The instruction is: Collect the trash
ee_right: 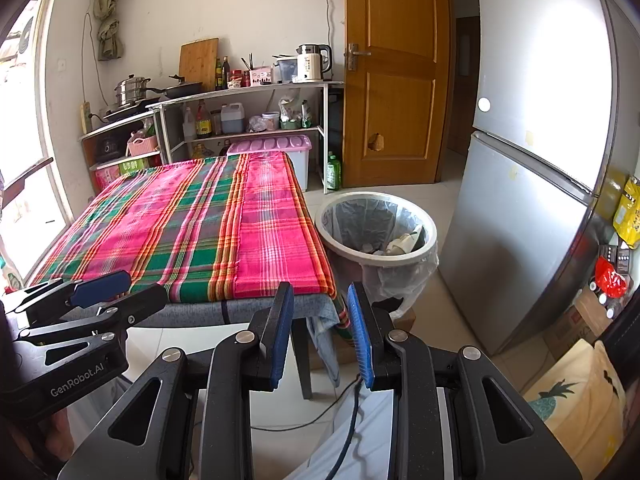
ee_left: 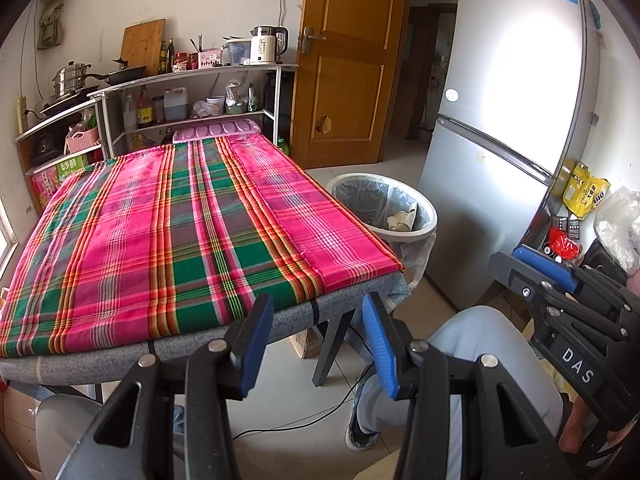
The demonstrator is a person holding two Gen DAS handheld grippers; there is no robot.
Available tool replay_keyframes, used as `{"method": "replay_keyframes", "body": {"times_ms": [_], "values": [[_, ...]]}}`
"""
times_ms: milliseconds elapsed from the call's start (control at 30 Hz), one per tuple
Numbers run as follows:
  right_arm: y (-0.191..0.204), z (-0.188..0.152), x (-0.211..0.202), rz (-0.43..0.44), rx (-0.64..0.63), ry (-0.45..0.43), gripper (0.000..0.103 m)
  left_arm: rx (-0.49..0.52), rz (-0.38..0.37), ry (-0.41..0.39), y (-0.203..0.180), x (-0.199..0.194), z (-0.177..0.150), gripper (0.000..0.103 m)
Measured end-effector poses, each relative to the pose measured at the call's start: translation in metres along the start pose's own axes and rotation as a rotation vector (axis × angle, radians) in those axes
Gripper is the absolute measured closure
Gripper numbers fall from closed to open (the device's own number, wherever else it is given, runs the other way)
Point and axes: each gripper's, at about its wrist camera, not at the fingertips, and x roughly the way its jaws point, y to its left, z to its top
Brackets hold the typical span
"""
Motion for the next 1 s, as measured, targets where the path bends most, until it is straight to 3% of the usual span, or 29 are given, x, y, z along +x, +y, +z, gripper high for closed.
{"method": "replay_keyframes", "body": {"times_ms": [1000], "values": [[-0.0005,0.0011,-0.0001,0.0,-0.002,0.001,0.074,0.002,-0.027,0.0,-0.0018,-0.0035,0.0,0.054]]}}
